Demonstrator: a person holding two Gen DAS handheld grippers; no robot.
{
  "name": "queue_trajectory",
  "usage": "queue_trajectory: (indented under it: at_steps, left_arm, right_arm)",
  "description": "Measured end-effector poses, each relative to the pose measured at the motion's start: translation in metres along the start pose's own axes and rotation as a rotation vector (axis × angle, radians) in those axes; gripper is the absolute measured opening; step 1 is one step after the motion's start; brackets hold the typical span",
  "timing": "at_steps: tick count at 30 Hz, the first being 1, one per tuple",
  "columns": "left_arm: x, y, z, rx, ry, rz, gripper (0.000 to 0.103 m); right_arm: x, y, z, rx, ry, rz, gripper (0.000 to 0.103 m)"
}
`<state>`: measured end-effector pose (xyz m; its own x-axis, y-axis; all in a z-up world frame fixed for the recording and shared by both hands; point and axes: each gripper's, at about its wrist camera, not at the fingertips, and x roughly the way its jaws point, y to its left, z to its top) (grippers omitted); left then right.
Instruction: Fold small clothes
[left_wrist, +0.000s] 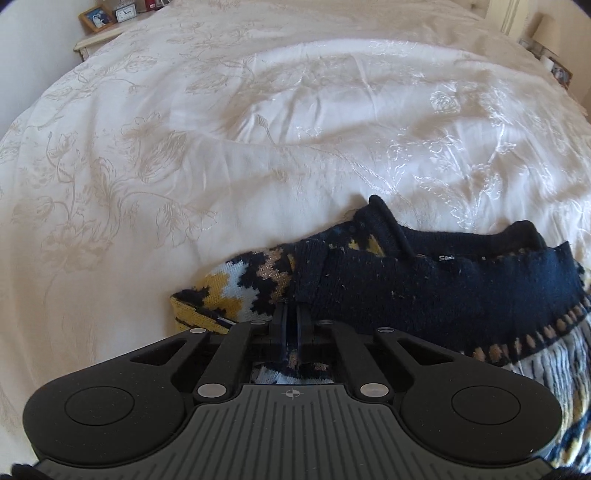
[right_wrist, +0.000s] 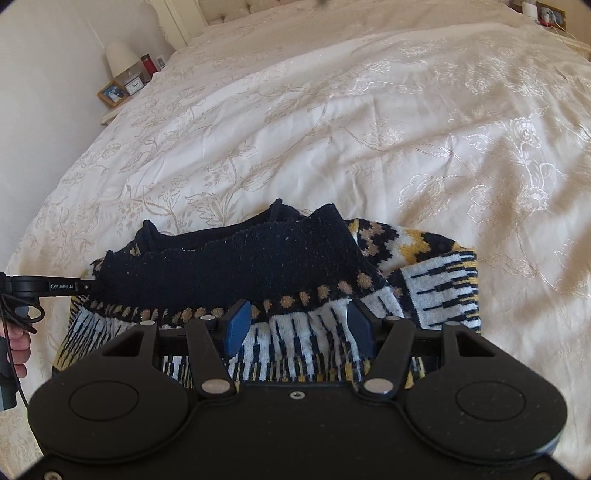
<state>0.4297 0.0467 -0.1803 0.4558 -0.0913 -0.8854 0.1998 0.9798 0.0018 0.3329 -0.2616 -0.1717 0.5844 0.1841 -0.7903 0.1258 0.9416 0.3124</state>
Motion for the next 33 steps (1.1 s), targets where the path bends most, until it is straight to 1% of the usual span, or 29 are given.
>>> queue_trajectory:
  at_steps: [1,3,4,6,7,8,10,12,14,15,16,17,19,22,24,27,29,31,33]
  left_arm:
    - [0.002,-0.001,0.001,0.008,0.002,0.002,0.007]
    - [0.005,0.000,0.001,0.008,0.010,0.001,0.008]
    - [0.005,0.001,0.002,-0.002,0.016,-0.004,0.010]
    - [0.003,0.006,0.004,-0.024,0.017,-0.021,0.012]
    - [0.001,0.010,0.004,-0.040,0.014,-0.028,0.021]
    - [-0.002,0.012,0.004,-0.050,0.007,-0.031,0.027]
    - [-0.013,0.017,0.002,-0.058,-0.010,-0.023,0.027]
    - [-0.026,0.019,0.000,-0.046,-0.016,0.001,0.028]
    - [-0.039,0.018,-0.005,-0.025,-0.021,0.008,0.029]
    - [-0.046,0.018,-0.009,-0.016,-0.027,0.004,0.030]
    - [-0.054,0.016,-0.015,-0.005,-0.034,-0.002,0.033]
    - [-0.059,0.014,-0.020,0.003,-0.038,-0.007,0.039]
    - [-0.068,0.008,-0.034,0.019,-0.041,-0.025,0.042]
    - [-0.070,-0.005,-0.056,0.078,-0.022,-0.047,0.042]
    - [-0.065,-0.011,-0.067,0.122,0.005,-0.032,0.043]
    - [-0.055,-0.011,-0.080,0.159,0.050,0.006,0.043]
    - [-0.050,-0.008,-0.084,0.171,0.066,0.016,0.043]
    - [-0.046,-0.007,-0.085,0.174,0.077,0.013,0.044]
    - [-0.045,-0.007,-0.083,0.178,0.072,0.014,0.044]
  right_arm:
    - [0.005,0.002,0.003,-0.013,0.010,0.002,0.065]
    - [0.019,0.006,0.008,-0.036,0.043,-0.010,0.066]
    - [0.027,0.006,0.010,-0.044,0.062,-0.026,0.066]
    - [0.047,0.002,0.015,-0.054,0.123,-0.090,0.066]
    - [0.054,-0.001,0.016,-0.060,0.145,-0.107,0.065]
    - [0.060,-0.003,0.017,-0.062,0.158,-0.115,0.065]
    - [0.062,0.000,0.020,-0.084,0.164,-0.135,0.065]
    - [0.058,0.009,0.020,-0.121,0.156,-0.165,0.066]
    - [0.048,0.020,0.017,-0.147,0.124,-0.184,0.073]
    - [0.041,0.026,0.014,-0.159,0.098,-0.181,0.075]
    - [0.034,0.032,0.011,-0.170,0.074,-0.173,0.081]
    - [0.027,0.039,0.008,-0.184,0.052,-0.165,0.086]
    - [0.017,0.059,-0.002,-0.232,0.022,-0.152,0.091]
    - [0.014,0.081,-0.017,-0.301,0.034,-0.141,0.092]
    - [0.020,0.094,-0.025,-0.342,0.064,-0.155,0.092]
    - [0.034,0.099,-0.039,-0.381,0.122,-0.198,0.093]
    - [0.043,0.092,-0.048,-0.365,0.178,-0.244,0.100]
    - [0.047,0.081,-0.051,-0.312,0.179,-0.226,0.101]
    - [0.050,0.076,-0.052,-0.299,0.182,-0.214,0.102]
